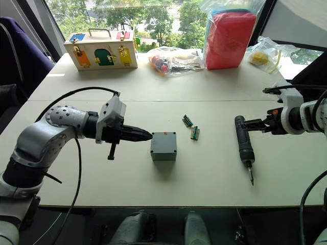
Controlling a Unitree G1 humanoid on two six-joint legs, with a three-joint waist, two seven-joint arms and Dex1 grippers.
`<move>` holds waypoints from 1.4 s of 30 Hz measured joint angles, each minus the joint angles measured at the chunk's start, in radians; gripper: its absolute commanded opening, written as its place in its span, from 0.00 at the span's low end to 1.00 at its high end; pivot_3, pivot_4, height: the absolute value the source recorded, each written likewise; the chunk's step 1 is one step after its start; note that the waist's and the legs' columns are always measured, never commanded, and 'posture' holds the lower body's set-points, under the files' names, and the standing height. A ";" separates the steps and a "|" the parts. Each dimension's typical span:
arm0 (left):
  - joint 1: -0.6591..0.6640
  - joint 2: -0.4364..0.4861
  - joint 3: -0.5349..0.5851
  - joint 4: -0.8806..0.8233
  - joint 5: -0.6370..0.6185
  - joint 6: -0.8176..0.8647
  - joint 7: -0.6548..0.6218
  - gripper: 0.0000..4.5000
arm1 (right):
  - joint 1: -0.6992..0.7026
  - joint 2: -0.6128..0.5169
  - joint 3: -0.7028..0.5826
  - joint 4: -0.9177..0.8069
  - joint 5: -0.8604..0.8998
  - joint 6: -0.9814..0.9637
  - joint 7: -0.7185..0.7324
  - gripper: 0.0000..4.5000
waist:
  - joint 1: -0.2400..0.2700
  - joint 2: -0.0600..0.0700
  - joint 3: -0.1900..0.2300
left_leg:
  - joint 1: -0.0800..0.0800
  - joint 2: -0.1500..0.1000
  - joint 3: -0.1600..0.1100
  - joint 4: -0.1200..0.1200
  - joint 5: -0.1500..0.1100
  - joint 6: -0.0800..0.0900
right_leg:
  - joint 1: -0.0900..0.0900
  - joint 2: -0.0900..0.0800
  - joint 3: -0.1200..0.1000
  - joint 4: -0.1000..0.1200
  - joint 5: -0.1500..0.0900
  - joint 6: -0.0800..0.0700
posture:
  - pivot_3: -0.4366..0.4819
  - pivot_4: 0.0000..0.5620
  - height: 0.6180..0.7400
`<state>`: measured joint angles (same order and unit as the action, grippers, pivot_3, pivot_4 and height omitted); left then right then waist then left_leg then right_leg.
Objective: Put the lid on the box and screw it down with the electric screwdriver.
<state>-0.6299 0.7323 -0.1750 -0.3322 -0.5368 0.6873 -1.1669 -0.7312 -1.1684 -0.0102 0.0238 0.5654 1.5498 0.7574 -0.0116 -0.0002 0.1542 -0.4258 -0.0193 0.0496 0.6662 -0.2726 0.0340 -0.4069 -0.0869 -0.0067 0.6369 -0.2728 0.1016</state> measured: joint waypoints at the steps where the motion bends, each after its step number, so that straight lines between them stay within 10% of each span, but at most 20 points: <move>1: 0.000 -0.008 -0.001 -0.012 -0.001 0.001 0.003 0.00 | 0.010 -0.011 0.019 0.010 0.011 0.021 0.020 0.99 | 0.000 0.000 0.000 | 0.000 0.000 0.000 0.000 0.000 0.000 | 0.000 0.000 0.000 0.000 0.000 0.000 | 0.48 0.27 1.00; 27: 0.108 -0.056 0.005 -0.141 -0.064 0.050 0.154 0.00 | -0.079 0.065 0.401 0.294 -0.116 -0.113 0.135 0.99 | 0.002 0.000 0.000 | 0.000 0.000 0.000 0.001 0.000 0.000 | 0.000 0.001 0.000 0.000 0.000 0.000 | 0.48 0.27 1.00; 36: 0.112 -0.066 0.006 -0.139 -0.065 0.050 0.180 0.00 | -0.092 0.063 0.486 0.282 -0.227 -0.180 0.184 0.40 | 0.001 0.000 0.000 | 0.000 0.000 0.000 0.002 0.000 0.000 | 0.001 0.000 0.000 0.000 0.000 0.000 | 0.48 0.27 1.00; 42: 0.114 -0.065 0.019 -0.098 -0.065 0.048 0.181 0.00 | -0.086 0.082 0.447 0.308 -0.247 -0.193 0.173 0.39 | 0.001 0.000 0.000 | 0.000 -0.001 0.000 0.002 0.000 0.000 | 0.002 0.000 0.000 0.000 0.000 0.001 | 0.48 0.27 1.00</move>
<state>-0.5158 0.6673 -0.1563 -0.4304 -0.6021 0.7357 -0.9860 -0.8172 -1.0863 0.4365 0.3322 0.3187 1.3572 0.9309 -0.0104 -0.0004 0.1541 -0.4256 -0.0199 0.0492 0.6686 -0.2725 0.0338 -0.4052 -0.0866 -0.0072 0.6371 -0.2725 0.1021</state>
